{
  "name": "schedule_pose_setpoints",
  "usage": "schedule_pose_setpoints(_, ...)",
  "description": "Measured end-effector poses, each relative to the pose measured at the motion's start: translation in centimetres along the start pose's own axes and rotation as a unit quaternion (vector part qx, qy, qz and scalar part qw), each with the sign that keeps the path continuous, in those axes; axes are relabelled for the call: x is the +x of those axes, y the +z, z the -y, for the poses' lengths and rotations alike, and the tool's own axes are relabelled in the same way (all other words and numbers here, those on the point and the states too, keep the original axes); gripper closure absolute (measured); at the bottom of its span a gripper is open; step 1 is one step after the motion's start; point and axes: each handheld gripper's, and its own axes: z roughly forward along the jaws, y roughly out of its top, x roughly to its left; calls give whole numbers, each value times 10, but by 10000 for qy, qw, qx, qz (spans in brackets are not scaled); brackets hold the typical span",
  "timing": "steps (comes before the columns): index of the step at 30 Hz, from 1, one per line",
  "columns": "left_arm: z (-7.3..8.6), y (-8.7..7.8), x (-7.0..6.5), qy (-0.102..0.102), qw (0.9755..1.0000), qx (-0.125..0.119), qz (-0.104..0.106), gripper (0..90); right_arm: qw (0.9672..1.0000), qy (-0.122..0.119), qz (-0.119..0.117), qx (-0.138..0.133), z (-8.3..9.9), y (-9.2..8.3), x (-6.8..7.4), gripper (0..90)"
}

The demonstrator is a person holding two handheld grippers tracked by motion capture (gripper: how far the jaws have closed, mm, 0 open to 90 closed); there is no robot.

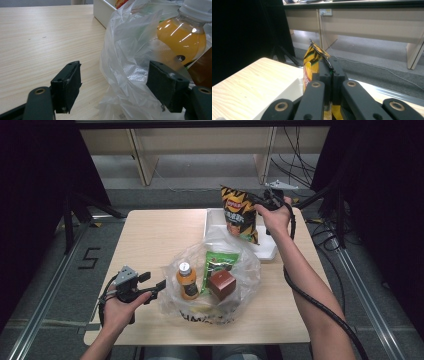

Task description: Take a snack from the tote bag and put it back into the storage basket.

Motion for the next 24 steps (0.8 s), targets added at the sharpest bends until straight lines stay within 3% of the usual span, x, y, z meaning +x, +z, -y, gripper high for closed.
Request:
schedule_pose_setpoints(6,0,0,0,-7,10000,6,-8,268,10000,13,97,19,3,1,-6,900)
schedule_pose_setpoints(8,0,0,0,15,10000,10,-1,267,9999,-112,121,-1,3,1,-8,895)
schedule_pose_setpoints(16,0,0,0,28,10000,10,14,268,9988,-206,424,104,3,0,-13,848)
schedule_pose_setpoints(19,0,1,0,18,10000,13,1,267,9978,-370,525,149,5,1,-17,813)
schedule_pose_setpoints(22,0,0,0,23,10000,14,-1,268,9966,-391,671,288,8,1,-19,771)
schedule_pose_setpoints(24,1,0,0,12,10000,14,-3,268,9965,-273,736,283,10,2,-18,742)
